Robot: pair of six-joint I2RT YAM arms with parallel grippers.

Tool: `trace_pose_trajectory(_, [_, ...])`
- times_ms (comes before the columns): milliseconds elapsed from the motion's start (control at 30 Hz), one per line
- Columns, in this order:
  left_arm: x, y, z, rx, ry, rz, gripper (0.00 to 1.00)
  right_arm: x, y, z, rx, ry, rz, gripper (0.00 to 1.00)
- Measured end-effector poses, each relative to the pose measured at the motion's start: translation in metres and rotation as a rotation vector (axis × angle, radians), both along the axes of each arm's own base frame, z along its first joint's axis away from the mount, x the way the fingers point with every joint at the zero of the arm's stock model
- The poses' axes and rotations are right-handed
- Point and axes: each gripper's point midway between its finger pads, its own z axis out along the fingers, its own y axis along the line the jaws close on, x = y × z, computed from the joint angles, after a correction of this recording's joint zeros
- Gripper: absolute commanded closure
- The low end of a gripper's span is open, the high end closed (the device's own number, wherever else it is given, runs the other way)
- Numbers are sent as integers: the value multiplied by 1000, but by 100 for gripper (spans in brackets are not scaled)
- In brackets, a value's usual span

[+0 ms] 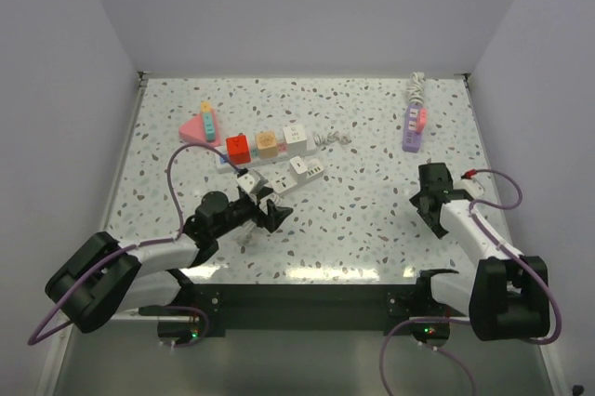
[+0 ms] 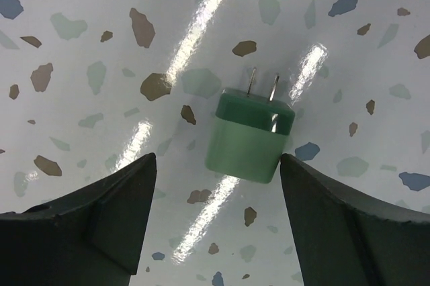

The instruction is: Insert the plug

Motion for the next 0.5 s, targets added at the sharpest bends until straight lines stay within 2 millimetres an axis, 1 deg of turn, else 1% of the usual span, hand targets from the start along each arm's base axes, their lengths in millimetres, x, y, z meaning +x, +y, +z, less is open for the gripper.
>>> trace_pose_trajectory(200, [0, 0, 4, -9, -11, 0, 10, 1, -10, 1, -9, -11, -30, 27])
trace_pose_trajectory(267, [0, 0, 4, -9, -12, 0, 10, 1, -12, 0, -13, -10, -30, 30])
trace_pose_trajectory(367, [0, 0, 4, -9, -13, 0, 10, 1, -16, -2, -16, -5, -36, 41])
trace_pose_trajectory(500, [-2, 1, 0, -4, -6, -1, 10, 1, -22, -7, -21, 10, -45, 68])
